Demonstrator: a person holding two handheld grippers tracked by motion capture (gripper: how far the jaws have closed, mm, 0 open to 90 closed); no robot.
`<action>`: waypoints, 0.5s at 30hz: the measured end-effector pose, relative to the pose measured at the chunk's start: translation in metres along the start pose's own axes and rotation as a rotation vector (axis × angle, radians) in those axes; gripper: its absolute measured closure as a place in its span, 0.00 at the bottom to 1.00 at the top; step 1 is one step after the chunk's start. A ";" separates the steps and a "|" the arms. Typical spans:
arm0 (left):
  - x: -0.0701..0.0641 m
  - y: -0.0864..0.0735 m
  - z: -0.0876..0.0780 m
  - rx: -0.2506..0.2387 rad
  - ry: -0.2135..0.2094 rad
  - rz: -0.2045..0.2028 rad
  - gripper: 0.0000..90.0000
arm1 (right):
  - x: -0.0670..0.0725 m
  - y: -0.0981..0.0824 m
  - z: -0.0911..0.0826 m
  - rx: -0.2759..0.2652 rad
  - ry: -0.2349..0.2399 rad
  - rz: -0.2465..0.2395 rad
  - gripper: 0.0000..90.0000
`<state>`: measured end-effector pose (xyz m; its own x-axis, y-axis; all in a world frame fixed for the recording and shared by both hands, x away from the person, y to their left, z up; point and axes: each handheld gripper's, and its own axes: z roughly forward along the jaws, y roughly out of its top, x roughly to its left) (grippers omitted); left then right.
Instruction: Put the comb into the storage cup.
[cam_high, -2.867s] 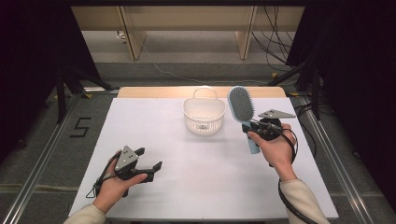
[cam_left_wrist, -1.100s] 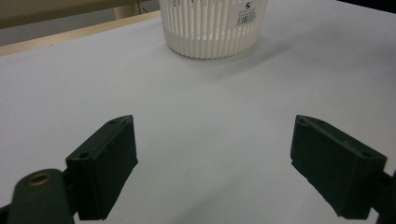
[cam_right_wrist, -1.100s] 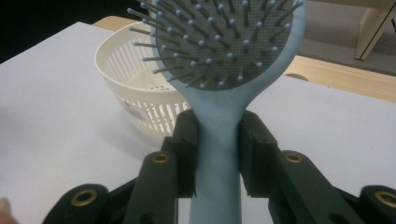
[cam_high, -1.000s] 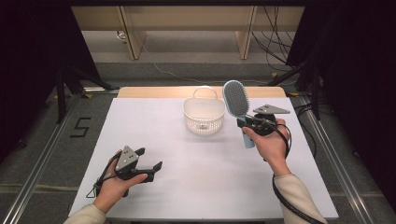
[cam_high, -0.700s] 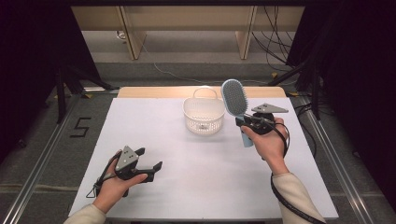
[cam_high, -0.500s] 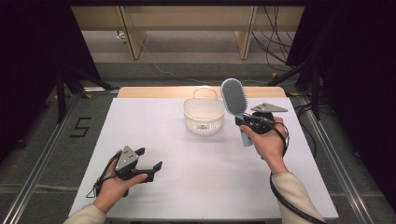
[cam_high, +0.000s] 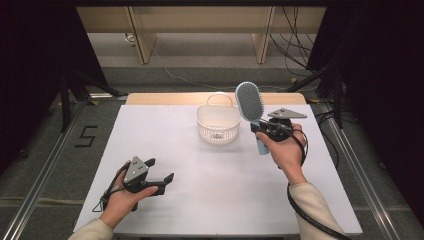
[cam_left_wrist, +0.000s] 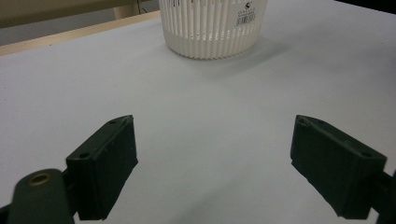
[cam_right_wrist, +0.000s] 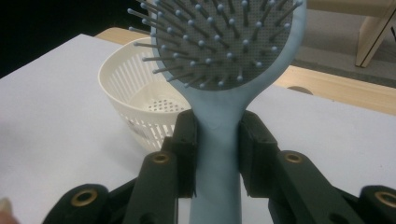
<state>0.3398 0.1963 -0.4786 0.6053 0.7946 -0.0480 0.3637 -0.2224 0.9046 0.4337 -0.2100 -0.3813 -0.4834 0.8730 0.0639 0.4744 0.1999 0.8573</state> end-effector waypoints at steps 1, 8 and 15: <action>0.000 0.000 0.000 0.000 0.000 0.000 0.16 | 0.000 0.000 0.000 0.003 0.004 0.001 0.79; 0.000 0.000 0.000 0.002 0.000 0.002 0.16 | 0.000 0.002 0.001 -0.006 0.000 0.006 0.79; 0.000 0.000 0.000 0.000 -0.001 -0.002 0.16 | 0.000 0.004 0.002 -0.008 0.004 0.005 0.79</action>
<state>0.3397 0.1958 -0.4787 0.6049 0.7947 -0.0503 0.3648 -0.2205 0.9046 0.4372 -0.2082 -0.3795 -0.4837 0.8724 0.0705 0.4713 0.1918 0.8609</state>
